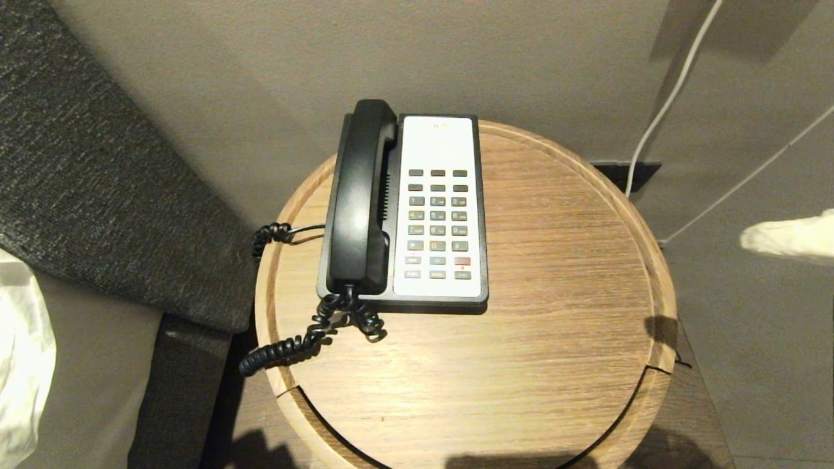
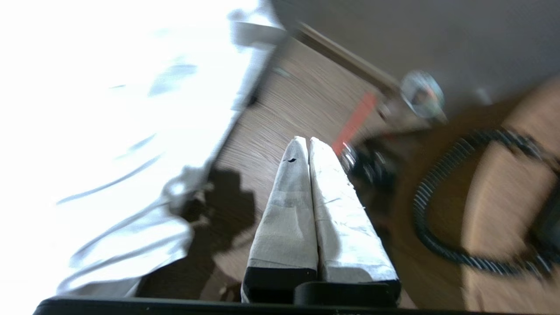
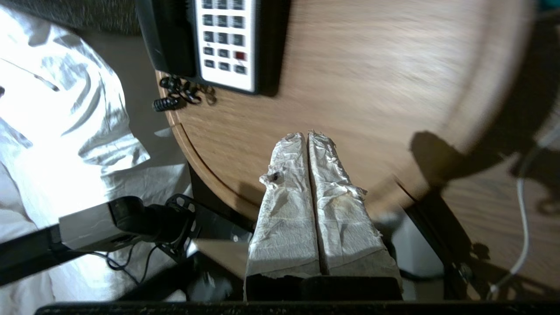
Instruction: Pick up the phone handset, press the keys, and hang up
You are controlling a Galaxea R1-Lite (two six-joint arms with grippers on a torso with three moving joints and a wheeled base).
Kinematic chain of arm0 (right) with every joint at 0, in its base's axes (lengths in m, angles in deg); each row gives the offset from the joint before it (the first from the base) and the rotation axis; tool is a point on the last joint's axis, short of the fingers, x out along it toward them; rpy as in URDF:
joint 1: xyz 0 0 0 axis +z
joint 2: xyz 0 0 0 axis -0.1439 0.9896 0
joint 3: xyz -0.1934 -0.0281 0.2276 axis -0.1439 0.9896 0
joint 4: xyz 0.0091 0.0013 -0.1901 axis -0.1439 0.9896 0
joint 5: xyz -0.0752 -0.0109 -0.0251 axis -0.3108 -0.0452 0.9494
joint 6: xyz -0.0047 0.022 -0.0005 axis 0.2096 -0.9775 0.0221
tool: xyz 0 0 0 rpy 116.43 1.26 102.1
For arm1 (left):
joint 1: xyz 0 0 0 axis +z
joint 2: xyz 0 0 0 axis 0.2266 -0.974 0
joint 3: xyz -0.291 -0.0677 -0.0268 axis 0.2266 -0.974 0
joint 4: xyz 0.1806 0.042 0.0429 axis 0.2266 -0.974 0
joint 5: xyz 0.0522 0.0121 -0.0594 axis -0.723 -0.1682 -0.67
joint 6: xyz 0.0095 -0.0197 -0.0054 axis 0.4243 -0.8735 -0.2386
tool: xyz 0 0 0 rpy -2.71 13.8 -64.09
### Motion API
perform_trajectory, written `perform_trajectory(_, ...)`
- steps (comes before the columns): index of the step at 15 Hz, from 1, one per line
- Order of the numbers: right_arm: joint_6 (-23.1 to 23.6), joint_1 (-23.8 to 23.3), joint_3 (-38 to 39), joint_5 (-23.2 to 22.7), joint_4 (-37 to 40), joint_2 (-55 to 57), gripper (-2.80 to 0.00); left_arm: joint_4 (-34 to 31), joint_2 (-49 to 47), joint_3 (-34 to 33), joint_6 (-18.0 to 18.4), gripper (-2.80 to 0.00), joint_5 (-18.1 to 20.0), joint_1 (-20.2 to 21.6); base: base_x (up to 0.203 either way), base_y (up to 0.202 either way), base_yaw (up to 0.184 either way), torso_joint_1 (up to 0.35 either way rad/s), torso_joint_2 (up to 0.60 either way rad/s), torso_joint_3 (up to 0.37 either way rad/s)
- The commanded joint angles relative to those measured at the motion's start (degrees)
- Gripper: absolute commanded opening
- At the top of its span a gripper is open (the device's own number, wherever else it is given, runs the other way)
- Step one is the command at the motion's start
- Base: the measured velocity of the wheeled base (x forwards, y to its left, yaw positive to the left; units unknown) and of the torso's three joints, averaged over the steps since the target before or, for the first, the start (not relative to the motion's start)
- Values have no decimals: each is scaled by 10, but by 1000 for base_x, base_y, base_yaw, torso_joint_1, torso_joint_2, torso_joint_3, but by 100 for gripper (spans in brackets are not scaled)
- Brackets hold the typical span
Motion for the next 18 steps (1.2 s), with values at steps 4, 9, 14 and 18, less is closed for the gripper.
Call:
perform_trajectory(4, -10, -62, 38, 5, 100, -203, -280, -26, 184, -68, 28, -280, 54, 149, 0, 0, 0, 0, 0, 0)
perform_trajectory(9, -9, -134, 35, 0, 163, -289, -280, -31, 281, -129, 107, -280, 171, 231, 0, 0, 0, 0, 0, 0)
perform_trajectory(14, -5, -237, 34, -37, 179, -345, -280, -32, 332, -189, 113, -280, 172, 231, 0, 0, 0, 0, 0, 0)
perform_trajectory(18, 34, -343, 32, -99, 188, -386, -280, -31, 395, -239, 170, -280, 171, 231, 0, 0, 0, 0, 0, 0)
